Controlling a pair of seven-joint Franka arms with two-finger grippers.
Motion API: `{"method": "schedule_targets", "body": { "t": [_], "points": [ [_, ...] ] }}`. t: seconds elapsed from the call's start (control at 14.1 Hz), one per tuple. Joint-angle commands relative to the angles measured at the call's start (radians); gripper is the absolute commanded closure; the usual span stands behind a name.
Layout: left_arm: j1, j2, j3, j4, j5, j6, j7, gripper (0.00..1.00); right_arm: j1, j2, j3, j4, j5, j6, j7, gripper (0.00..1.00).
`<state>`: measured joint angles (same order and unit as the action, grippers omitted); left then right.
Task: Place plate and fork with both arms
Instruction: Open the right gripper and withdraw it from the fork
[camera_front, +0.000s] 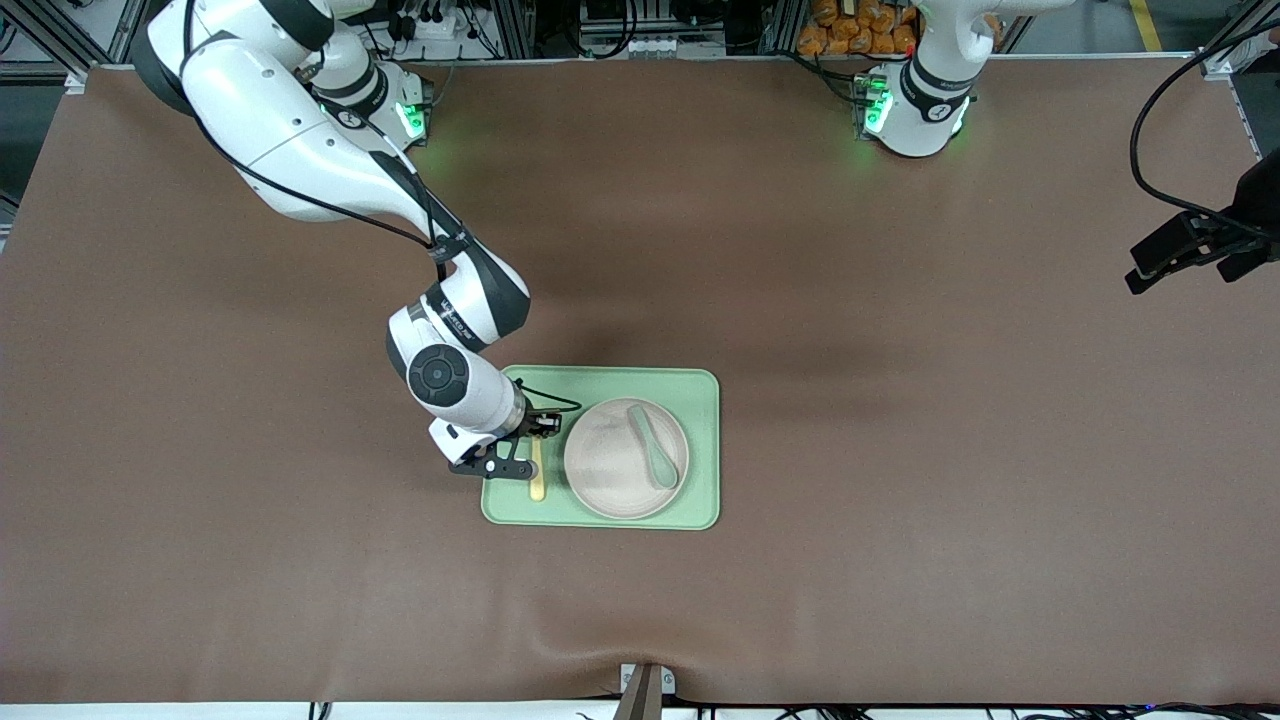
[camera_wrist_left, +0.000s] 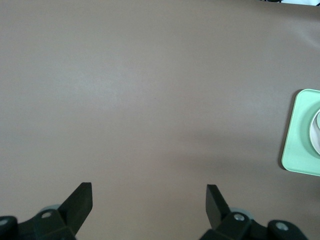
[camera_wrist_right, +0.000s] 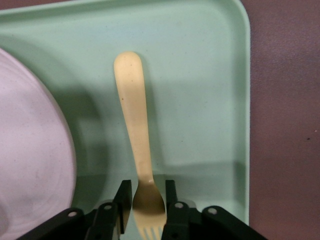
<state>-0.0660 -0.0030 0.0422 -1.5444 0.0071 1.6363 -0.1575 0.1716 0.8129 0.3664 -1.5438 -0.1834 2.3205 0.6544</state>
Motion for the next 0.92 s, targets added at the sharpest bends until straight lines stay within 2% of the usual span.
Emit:
{"method": "schedule_targets", "body": {
  "t": [0.0,0.21,0.43,0.57,0.71,0.85],
  "points": [
    [0.003,-0.006,0.001,-0.002,-0.015,0.008,0.024,0.00,-0.027,-0.044,0.023,-0.026,-0.031,-0.006,0.022,0.00],
    [0.003,-0.008,0.001,0.000,-0.015,0.008,0.026,0.00,-0.035,-0.051,0.025,0.101,-0.028,-0.192,0.016,0.00],
    [0.003,-0.006,0.001,0.003,-0.016,0.011,0.026,0.00,-0.055,-0.051,0.034,0.215,-0.022,-0.305,0.014,0.00],
    [0.003,-0.005,0.001,0.001,-0.016,0.020,0.024,0.00,-0.087,-0.079,0.037,0.241,-0.022,-0.363,0.014,0.00],
    [0.005,-0.003,0.001,0.001,-0.016,0.022,0.026,0.00,-0.121,-0.167,0.033,0.241,-0.019,-0.412,0.008,0.00],
    [0.005,-0.003,0.001,0.000,-0.016,0.023,0.026,0.00,-0.148,-0.210,0.037,0.246,-0.019,-0.521,0.004,0.00]
  ]
}}
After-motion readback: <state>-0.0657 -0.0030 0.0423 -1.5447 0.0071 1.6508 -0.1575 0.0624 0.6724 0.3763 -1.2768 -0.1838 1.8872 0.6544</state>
